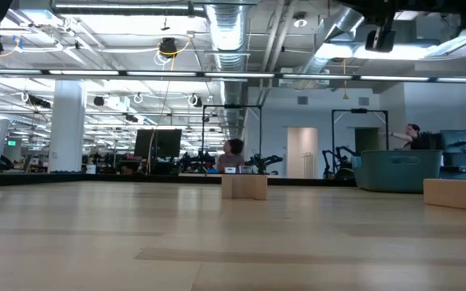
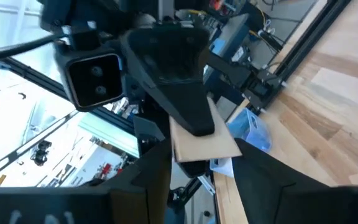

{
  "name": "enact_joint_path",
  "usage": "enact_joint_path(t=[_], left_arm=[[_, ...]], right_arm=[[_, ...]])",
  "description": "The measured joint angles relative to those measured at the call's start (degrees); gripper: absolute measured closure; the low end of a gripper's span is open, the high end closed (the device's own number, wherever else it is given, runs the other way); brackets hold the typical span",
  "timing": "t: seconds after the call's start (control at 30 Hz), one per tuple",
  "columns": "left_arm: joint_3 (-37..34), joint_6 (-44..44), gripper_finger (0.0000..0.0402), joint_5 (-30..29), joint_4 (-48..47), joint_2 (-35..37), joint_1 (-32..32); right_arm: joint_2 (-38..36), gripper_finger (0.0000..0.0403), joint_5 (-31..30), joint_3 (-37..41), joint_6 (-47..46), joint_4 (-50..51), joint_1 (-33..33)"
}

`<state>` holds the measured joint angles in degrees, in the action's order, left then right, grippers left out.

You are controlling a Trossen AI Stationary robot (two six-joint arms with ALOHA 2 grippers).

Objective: Sort & place blocks by color
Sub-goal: Put the top brown block into the gray bin

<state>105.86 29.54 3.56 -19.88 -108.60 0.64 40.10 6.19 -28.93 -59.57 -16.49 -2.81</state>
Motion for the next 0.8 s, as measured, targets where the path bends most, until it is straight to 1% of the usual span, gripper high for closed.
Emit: enact_joint_path(t=[0.13, 0.23, 0.3, 0.4, 0.57, 0.7, 0.8], left_arm=[[0.1, -1.3, 0.0296, -0.1, 0.0, 0.1, 0.0], [0.0, -2.2, 0.0296, 0.2, -1.2, 0.2, 0.0], [-0.2, -2.8, 0.0295, 1.7, -2.1, 0.1, 0.0], [-0.2, -3.3, 0.0295, 3.8, -1.7, 0.1, 0.0], [-0.1, -3.9, 0.0296, 4.0, -1.5, 0.2, 0.0], [-0.1, -6.2, 0.0295, 9.2, -0.7, -0.1, -0.1], [-0.1, -7.9, 0.0297, 10.8, 0.6, -0.3, -0.6]], right_arm=[[-1.7, 0.0223, -1.3, 0.0, 1.0, 0.3, 0.0], [-2.9, 0.0229, -6.1, 0.0, 1.8, 2.5, 0.1], [-3.6, 0.0233, -8.8, -0.1, 3.0, 3.8, 0.1], [-3.5, 0.0236, -10.7, -0.1, 4.4, 4.2, 0.2], [-3.6, 0.0237, -14.4, -0.2, 7.4, 4.0, 0.2], [-4.4, 0.0237, -17.1, -0.3, 9.0, 5.6, 0.0], [-4.2, 0.0237, -17.9, -0.3, 8.5, 8.4, -0.5]])
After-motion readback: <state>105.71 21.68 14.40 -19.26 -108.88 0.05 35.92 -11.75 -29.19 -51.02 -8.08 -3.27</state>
